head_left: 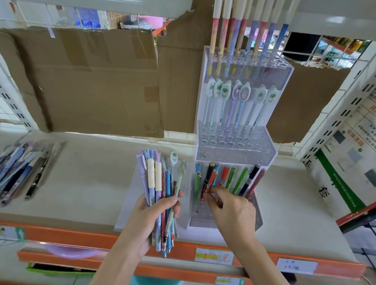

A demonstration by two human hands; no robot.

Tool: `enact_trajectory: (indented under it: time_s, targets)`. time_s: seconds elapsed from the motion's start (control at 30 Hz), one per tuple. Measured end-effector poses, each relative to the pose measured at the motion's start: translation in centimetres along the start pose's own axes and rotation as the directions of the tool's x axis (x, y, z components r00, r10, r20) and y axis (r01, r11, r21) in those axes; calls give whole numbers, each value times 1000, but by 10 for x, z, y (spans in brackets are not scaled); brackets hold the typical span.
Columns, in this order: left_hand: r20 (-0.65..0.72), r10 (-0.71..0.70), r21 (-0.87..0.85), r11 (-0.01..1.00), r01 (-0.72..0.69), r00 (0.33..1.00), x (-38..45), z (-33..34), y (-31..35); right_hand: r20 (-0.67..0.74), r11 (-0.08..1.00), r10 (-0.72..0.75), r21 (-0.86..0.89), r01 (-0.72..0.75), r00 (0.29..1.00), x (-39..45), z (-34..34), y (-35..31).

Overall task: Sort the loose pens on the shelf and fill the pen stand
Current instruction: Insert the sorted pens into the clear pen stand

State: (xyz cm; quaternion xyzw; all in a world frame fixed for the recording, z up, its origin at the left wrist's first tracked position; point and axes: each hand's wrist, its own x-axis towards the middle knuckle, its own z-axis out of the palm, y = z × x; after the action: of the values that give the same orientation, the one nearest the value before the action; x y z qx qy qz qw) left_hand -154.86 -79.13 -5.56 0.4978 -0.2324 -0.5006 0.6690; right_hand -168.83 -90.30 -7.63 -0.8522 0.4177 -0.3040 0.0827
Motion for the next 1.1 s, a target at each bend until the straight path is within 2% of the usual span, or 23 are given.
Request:
enact_trajectory:
  time_s: [0.27,0.4,0.63,0.73,0.9,0.97,1.1]
  targets:
    - [-11,-14,-11,1000,14,1000,0,2,2,116,987,-12,-156,30,993,6,-2,-5]
    - [-24,-8,-19,1000,7,1000,-1,2,1,180,986,14,-163,16,984,4,-2,-8]
    - [3,-8,-50,999,8,1000,-3,5,2,245,994,97,-75,-81,965,2,-12,-4]
    - [-3,-9,-46,999,9,1000,-4,5,2,209,995,104,-31,-99,972,-2,-19,-4]
    - [-27,-4,-34,999,3,1000,-6,5,0,77,979,-2,202,-14,997,-7,-26,-19]
    - [-26,21,-45,999,-23,999,-8,5,0,115,956,-48,292,13,992,-7,-27,-28]
    - [6,38,-67,997,-38,999,-15,1,3,183,917,-46,397,-31,982,-4,-26,-45]
